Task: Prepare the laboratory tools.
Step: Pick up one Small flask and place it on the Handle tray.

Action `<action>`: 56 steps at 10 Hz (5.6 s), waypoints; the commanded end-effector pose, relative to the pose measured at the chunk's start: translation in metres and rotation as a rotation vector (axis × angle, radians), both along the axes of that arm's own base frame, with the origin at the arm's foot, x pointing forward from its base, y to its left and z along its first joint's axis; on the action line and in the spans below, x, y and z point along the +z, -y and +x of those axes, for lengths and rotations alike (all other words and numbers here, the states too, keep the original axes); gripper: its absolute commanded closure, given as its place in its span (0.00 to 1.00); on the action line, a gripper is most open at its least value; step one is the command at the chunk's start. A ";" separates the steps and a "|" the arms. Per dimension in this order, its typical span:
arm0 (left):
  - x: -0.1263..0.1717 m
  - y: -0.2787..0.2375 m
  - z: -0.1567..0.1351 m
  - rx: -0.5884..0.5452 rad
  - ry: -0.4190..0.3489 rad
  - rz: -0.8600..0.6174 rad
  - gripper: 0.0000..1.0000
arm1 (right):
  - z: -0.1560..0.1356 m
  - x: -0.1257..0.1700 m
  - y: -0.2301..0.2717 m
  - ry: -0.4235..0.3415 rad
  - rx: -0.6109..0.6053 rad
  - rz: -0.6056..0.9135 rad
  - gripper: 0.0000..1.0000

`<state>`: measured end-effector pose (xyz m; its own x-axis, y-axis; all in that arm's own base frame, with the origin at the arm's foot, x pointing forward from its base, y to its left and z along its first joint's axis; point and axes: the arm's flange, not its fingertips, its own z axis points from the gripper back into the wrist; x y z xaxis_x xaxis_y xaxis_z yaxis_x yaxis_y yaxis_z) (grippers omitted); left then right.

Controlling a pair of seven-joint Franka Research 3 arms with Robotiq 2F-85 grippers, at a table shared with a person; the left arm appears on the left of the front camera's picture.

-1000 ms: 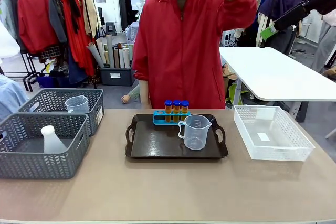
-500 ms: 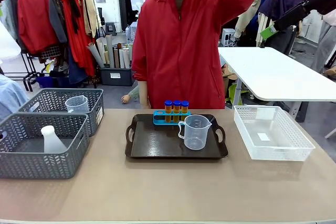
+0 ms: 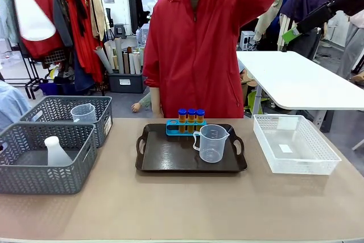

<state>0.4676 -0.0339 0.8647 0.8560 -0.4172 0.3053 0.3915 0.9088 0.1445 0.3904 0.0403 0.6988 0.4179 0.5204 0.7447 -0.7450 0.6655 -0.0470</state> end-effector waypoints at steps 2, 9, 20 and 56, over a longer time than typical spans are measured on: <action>0.016 0.046 0.030 -0.079 -0.001 -0.054 1.00 | 0.000 0.001 0.000 0.003 0.010 0.009 0.00; -0.012 0.143 0.043 -0.273 -0.044 -0.135 1.00 | 0.000 0.001 0.000 0.003 0.010 0.009 0.00; -0.042 0.146 0.048 -0.283 -0.100 -0.093 1.00 | 0.000 0.001 0.000 0.003 0.010 0.009 0.00; -0.191 0.356 0.038 -0.687 -0.226 0.079 1.00 | 0.000 0.001 0.000 0.003 0.010 0.009 0.00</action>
<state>0.5078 -0.3904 0.6670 0.4324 -0.8956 0.1051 0.8968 0.4392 0.0531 0.3903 0.0408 0.6988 0.4175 0.5212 0.7444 -0.7454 0.6650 -0.0475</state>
